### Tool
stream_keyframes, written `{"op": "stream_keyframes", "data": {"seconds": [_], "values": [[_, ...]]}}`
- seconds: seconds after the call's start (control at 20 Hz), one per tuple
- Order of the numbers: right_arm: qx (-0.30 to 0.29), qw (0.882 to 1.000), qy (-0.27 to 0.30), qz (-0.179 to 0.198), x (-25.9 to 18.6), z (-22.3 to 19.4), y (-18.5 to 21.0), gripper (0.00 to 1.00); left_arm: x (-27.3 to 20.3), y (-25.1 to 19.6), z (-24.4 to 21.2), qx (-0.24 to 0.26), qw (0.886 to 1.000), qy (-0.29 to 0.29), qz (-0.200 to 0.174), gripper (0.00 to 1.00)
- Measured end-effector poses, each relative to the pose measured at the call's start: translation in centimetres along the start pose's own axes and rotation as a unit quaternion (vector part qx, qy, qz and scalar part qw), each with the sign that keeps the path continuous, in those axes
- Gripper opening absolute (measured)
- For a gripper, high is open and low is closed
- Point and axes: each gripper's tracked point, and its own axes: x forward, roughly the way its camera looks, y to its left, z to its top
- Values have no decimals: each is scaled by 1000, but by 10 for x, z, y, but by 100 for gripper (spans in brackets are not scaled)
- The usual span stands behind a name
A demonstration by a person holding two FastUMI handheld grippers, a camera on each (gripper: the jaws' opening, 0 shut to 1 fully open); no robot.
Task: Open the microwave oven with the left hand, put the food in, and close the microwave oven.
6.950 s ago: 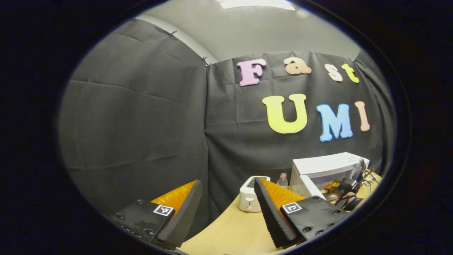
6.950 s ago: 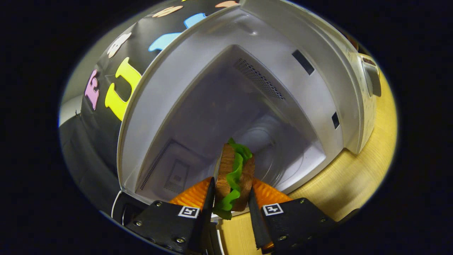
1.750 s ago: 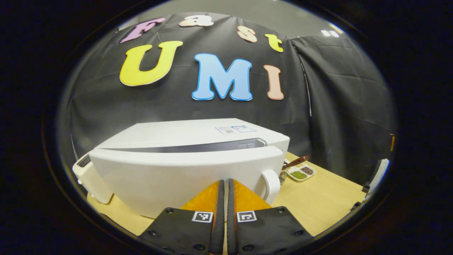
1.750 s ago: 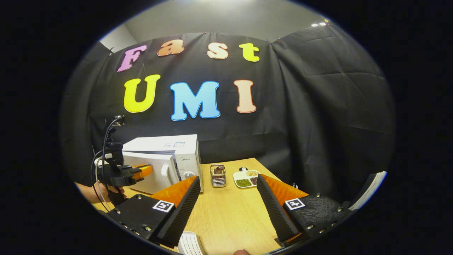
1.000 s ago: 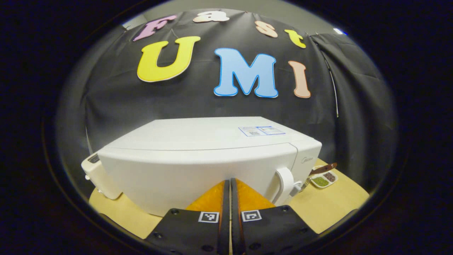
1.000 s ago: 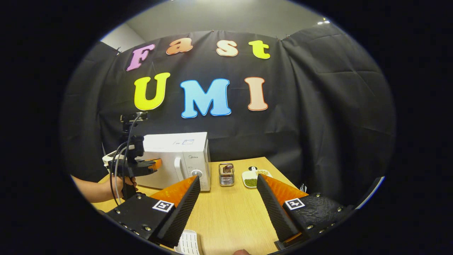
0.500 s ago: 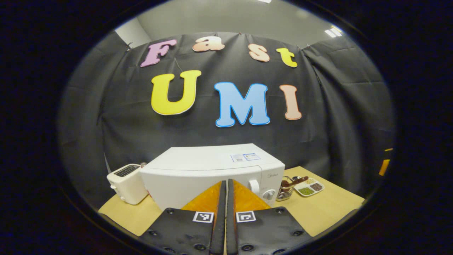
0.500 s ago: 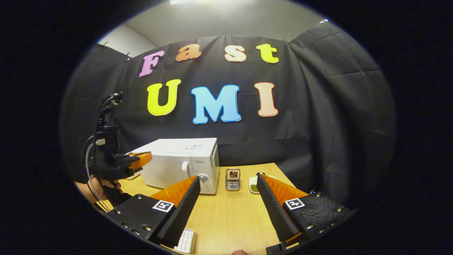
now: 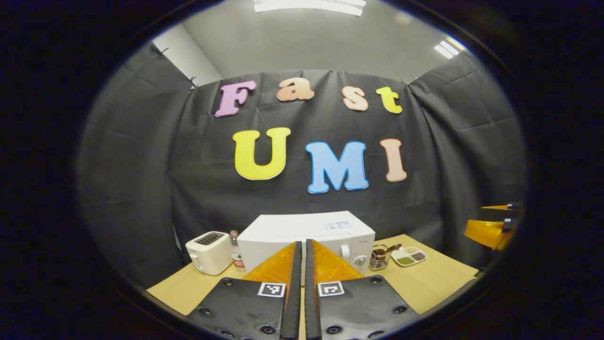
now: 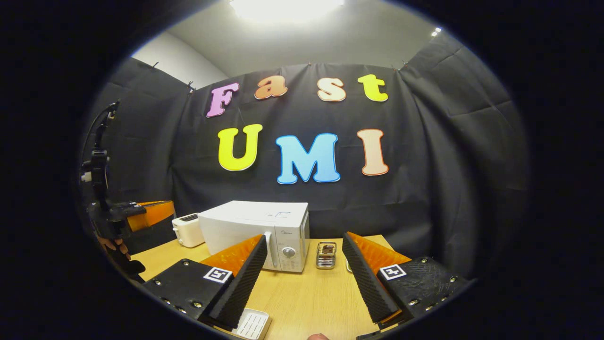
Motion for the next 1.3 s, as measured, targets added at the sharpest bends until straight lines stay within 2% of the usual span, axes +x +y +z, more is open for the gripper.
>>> {"op": "stream_keyframes", "data": {"seconds": [0.1,0.15,0.2,0.25,0.35,0.5,0.65,0.7,0.75,0.9,0.95,1.05,1.1,1.3], "values": [[0,1000,-4,-7,-6,3,4,98,-26,11,5,1,1000,-5,-1,10],[2,1000,-7,-9,-9,4,10,98,-39,18,7,6,1000,-7,5,17],[3,1000,-7,-10,-12,4,15,93,-48,30,10,10,1000,-12,14,23],[0,1000,-7,-10,-17,4,20,98,-56,37,11,14,1000,-16,17,36],[-12,1000,-11,-14,-26,5,27,98,-69,42,7,20,1000,-18,14,27],[-29,999,-10,-16,-38,3,40,98,-83,47,-1,8,1000,-7,3,53],[-31,999,-11,-15,-44,2,53,98,-90,56,3,-14,1000,-16,0,90],[-29,999,-11,-15,-45,2,57,98,-91,62,4,-13,1000,-20,3,89],[-28,999,-13,-13,-45,2,61,98,-93,65,7,-9,1000,-23,6,100],[-22,999,-22,-10,-45,9,69,98,-93,76,16,5,999,-38,21,95],[-20,999,-26,-10,-44,11,71,98,-92,77,17,4,999,-38,23,99],[-18,999,-34,-11,-43,15,71,98,-91,79,18,-4,999,-37,23,99],[-18,999,-37,-12,-42,17,71,98,-90,81,18,-7,999,-39,24,94],[-9,999,-34,-12,-36,17,71,98,-89,88,23,8,999,-43,30,97]]}}
